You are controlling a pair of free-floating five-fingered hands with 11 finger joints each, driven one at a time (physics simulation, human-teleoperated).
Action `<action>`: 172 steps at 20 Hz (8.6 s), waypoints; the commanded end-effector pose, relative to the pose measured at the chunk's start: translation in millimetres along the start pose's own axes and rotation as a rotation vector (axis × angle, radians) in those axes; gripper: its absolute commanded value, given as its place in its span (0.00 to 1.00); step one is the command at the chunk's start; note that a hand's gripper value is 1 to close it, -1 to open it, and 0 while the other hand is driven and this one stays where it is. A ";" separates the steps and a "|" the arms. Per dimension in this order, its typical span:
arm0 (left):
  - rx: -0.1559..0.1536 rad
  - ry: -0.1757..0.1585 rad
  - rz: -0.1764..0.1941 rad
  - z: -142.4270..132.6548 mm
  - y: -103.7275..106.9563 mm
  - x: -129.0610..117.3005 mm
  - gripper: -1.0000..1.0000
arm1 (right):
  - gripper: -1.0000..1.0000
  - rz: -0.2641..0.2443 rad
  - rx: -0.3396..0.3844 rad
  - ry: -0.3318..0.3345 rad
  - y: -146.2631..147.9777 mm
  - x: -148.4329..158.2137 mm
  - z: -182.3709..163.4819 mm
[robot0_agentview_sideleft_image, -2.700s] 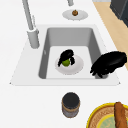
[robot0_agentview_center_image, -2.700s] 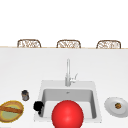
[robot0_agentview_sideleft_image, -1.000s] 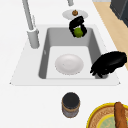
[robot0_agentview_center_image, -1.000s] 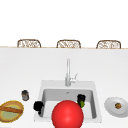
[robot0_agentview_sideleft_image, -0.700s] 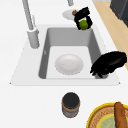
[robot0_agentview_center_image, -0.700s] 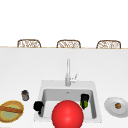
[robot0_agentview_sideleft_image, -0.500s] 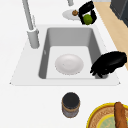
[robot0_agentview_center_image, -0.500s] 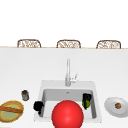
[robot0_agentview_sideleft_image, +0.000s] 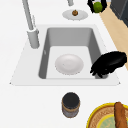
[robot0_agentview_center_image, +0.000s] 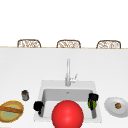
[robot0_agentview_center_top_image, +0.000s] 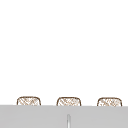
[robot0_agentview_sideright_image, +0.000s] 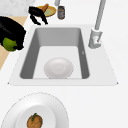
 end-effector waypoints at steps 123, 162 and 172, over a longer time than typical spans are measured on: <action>0.000 0.000 0.000 0.0 0.0 0.0 0.50 | 0.00 0.173 0.083 0.087 7.8 -274.8 -174.0; 0.000 0.000 0.000 0.0 0.0 0.0 0.50 | 0.00 0.167 0.065 0.008 42.8 -257.6 -176.1; 0.000 0.000 0.000 0.0 0.0 0.0 0.50 | 1.00 0.069 0.045 -0.035 40.0 -264.5 -176.0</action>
